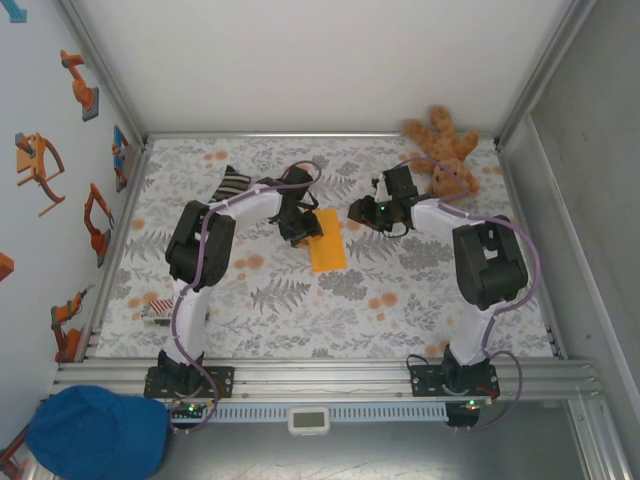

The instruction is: Fold a paper plane with a square sheet of paper (pick it up from the middle)

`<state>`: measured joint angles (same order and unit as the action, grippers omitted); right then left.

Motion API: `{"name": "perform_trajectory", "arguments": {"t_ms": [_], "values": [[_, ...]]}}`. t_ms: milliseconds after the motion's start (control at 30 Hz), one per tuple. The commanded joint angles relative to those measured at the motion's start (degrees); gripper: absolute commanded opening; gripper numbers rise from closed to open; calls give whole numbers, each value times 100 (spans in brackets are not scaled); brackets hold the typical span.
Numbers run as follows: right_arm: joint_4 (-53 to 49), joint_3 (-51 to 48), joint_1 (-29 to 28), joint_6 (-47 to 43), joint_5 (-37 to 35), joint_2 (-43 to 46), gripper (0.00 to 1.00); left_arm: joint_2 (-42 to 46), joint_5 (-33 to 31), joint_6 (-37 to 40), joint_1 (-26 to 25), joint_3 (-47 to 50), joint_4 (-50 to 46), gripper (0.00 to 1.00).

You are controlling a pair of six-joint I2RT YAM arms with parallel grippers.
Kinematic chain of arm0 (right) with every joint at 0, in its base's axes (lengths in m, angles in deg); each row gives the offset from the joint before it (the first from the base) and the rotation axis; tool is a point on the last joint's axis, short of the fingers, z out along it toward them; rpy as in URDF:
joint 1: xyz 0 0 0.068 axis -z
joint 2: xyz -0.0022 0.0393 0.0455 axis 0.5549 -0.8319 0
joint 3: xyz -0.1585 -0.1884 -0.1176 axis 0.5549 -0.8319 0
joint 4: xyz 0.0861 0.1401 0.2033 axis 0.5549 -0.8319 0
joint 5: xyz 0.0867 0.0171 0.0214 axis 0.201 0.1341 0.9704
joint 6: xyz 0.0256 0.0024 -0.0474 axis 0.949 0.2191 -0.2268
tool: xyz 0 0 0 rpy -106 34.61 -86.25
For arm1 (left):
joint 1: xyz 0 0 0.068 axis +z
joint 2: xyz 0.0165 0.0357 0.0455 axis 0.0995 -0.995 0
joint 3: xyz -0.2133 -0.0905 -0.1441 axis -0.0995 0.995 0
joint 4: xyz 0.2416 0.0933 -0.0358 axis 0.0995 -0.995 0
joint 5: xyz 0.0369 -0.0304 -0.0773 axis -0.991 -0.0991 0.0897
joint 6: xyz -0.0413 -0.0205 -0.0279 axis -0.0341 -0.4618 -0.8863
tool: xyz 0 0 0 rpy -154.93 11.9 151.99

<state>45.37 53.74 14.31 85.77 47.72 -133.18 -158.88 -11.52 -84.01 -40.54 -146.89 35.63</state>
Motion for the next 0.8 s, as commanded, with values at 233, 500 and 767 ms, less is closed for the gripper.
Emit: {"name": "perform_trajectory", "arguments": {"t_ms": [233,500,767], "values": [[176,-61,0,-40,346,-158,39,-1209,-560,25,-93,480,-533,41],[317,-24,-42,-28,702,-307,31,-1183,-587,88,-89,506,-535,37],[326,83,-125,-23,852,-445,30,-1244,-551,91,-94,461,-539,41]]}}
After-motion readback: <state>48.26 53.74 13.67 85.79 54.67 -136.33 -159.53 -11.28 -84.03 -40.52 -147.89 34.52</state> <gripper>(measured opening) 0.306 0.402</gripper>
